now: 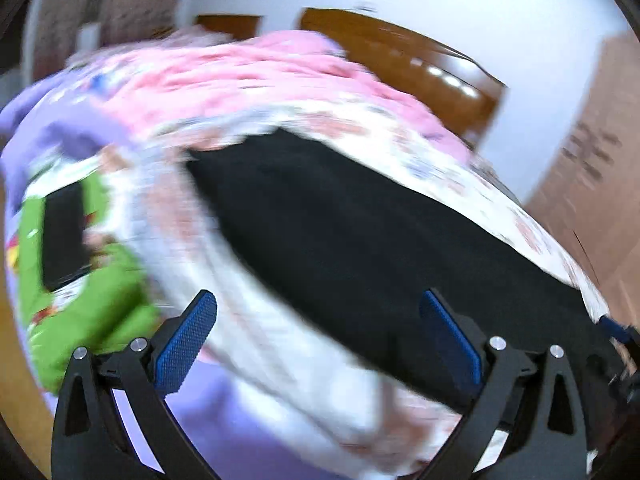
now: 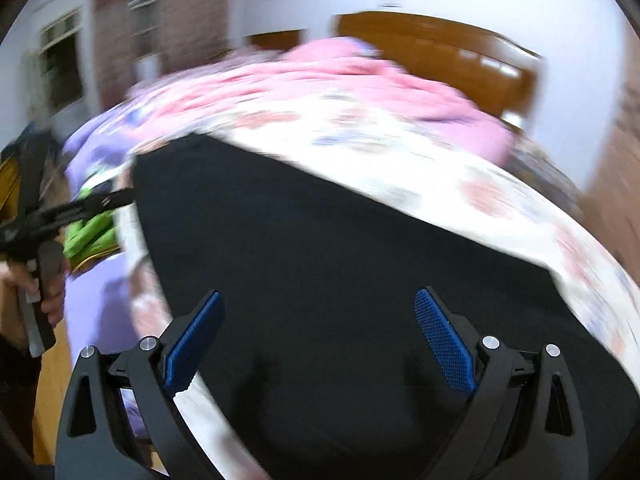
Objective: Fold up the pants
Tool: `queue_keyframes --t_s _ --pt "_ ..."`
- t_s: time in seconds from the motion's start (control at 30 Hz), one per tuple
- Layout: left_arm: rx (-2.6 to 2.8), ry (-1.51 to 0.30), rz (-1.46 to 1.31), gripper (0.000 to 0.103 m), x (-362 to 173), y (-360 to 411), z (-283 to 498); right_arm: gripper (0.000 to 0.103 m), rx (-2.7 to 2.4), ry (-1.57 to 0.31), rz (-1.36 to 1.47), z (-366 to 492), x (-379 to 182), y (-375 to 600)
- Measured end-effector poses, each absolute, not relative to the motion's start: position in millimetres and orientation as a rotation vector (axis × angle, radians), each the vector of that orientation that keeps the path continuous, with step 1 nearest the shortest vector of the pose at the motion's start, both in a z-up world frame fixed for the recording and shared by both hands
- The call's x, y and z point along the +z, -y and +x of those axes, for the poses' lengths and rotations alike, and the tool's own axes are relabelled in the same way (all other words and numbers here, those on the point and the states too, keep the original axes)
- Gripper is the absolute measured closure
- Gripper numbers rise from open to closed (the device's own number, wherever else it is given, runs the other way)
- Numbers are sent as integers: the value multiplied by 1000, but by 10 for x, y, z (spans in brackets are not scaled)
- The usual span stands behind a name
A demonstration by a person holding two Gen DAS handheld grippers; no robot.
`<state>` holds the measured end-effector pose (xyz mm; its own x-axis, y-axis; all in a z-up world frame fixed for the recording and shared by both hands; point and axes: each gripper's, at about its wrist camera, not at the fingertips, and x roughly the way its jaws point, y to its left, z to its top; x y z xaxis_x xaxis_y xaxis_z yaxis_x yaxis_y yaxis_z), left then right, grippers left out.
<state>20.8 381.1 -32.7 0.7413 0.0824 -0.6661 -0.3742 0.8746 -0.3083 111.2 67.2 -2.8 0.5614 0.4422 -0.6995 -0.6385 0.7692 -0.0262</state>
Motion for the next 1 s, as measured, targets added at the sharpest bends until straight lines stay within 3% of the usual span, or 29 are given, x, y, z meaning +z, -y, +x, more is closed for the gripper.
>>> queue_keyframes --t_s 0.27,0.33,0.57,0.7,0.83,1.0 --pt "480 -650 -497 2 -214 -4612 -380 13 913 -673 -571 937 -258 -2573" --pt "490 -660 -505 2 -231 -4710 -498 33 927 -659 -628 893 -336 -2828" --pt "446 -687 -560 2 -443 -4827 -575 34 931 -661 -713 994 -564 -3169" --pt "359 -686 -630 2 -538 -4843 -492 48 931 -646 -702 1047 -578 -3251" --pt "234 -664 -744 2 -580 -4842 -433 76 986 -644 -582 1118 -506 -3149" --pt "23 -628 -891 2 -567 -4893 -84 79 1051 -679 -404 1291 -420 -2984"
